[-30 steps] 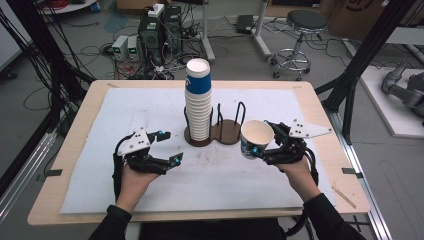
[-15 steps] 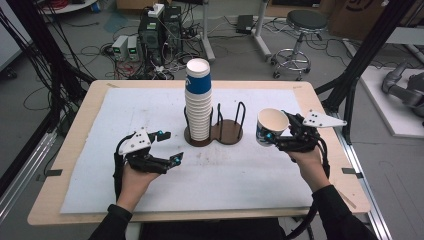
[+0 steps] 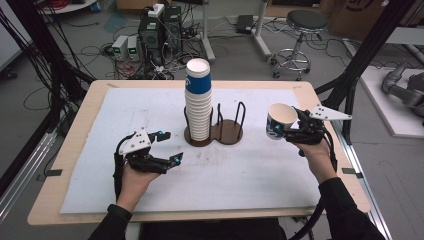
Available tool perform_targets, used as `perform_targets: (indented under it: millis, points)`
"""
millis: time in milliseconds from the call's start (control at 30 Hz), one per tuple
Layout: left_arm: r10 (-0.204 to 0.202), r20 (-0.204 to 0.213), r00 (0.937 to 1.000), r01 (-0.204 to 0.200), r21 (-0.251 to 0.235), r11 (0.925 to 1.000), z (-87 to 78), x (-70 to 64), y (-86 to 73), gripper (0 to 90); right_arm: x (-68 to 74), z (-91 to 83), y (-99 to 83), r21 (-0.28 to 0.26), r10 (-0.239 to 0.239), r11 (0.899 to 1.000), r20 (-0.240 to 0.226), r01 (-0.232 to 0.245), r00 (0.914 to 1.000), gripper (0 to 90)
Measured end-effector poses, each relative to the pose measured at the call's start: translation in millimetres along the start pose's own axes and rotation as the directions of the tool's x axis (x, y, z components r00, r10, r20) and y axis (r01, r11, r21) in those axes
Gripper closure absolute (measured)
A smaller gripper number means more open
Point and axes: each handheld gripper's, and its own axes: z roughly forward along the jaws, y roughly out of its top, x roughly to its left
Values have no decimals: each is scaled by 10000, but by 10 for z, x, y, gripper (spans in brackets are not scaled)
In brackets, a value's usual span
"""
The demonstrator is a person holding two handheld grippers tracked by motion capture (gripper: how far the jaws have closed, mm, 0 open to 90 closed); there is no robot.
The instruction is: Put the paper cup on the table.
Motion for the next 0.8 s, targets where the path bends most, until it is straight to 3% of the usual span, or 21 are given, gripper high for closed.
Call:
perform_targets:
  millis: [133, 400, 800]
  points:
    - [9, 70, 10000, -9, 59, 10000, 16, 1, -4, 155, -61, -6, -40, -250, 144, 9996, 371, -135, 9992, 207]
    - [203, 170, 9996, -204, 23, 9998, 23, -10, -1, 155, -144, 9, -147, -95, 317, 9995, 715, -311, 9969, 208]
    - [59, -9, 10000, -59, 167, 9998, 29, -1, -17, 155, -233, 131, -358, 23, 733, 9972, 1378, -743, 9877, 208]
